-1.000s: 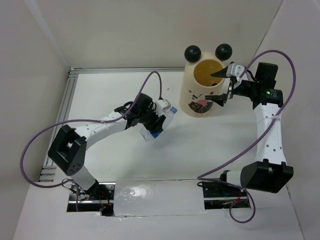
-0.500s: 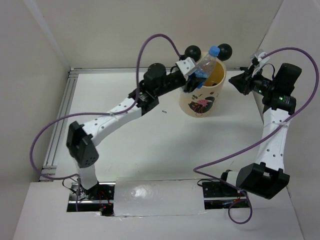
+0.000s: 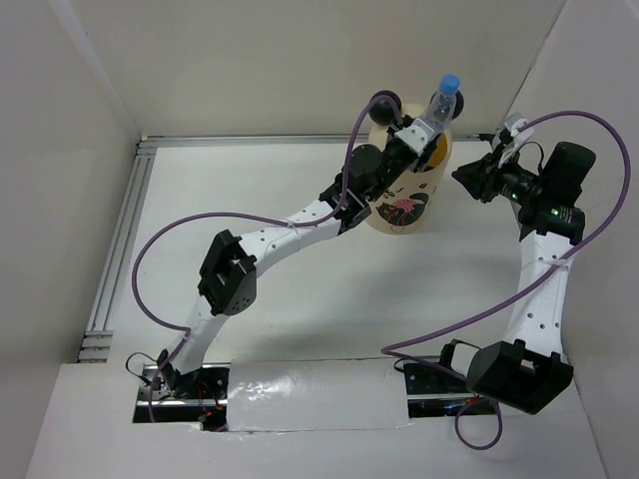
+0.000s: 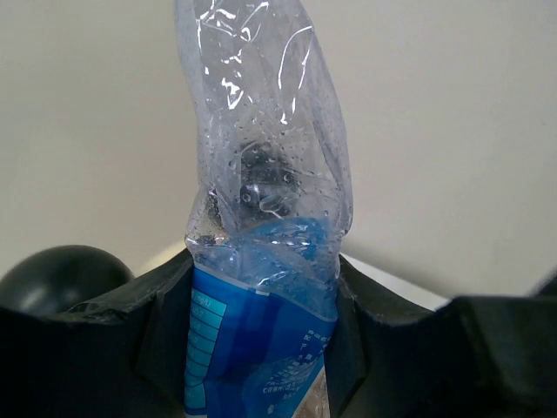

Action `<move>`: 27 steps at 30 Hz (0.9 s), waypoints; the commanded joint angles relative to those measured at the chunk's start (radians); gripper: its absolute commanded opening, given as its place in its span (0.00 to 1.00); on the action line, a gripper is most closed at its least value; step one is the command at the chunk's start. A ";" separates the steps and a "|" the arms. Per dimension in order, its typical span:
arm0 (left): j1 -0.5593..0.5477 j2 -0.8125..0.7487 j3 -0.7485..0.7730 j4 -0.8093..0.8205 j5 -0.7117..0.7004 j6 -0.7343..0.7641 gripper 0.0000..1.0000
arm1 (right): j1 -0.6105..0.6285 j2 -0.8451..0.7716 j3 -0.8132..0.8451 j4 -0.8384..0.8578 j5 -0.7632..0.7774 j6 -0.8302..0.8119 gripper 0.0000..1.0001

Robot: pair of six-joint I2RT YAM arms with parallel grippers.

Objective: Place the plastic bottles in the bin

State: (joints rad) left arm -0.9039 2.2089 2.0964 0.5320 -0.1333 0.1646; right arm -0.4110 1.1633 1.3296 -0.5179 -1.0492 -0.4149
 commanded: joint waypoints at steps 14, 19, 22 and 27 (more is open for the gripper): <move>-0.006 0.192 0.202 0.226 -0.178 0.079 0.66 | -0.006 -0.045 -0.056 -0.025 -0.011 0.005 0.31; -0.006 0.201 0.202 0.215 -0.169 0.058 1.00 | -0.015 -0.045 -0.066 -0.025 -0.020 -0.004 0.36; -0.006 0.201 0.212 0.204 -0.147 0.049 1.00 | -0.015 -0.045 -0.075 -0.044 -0.029 -0.027 0.38; -0.026 0.150 0.183 0.216 -0.147 0.049 1.00 | -0.015 -0.045 -0.086 -0.089 -0.038 -0.076 0.41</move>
State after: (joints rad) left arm -0.9081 2.4184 2.2612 0.6575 -0.2939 0.2306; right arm -0.4198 1.1408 1.2491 -0.5598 -1.0622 -0.4454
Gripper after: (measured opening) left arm 1.000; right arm 0.405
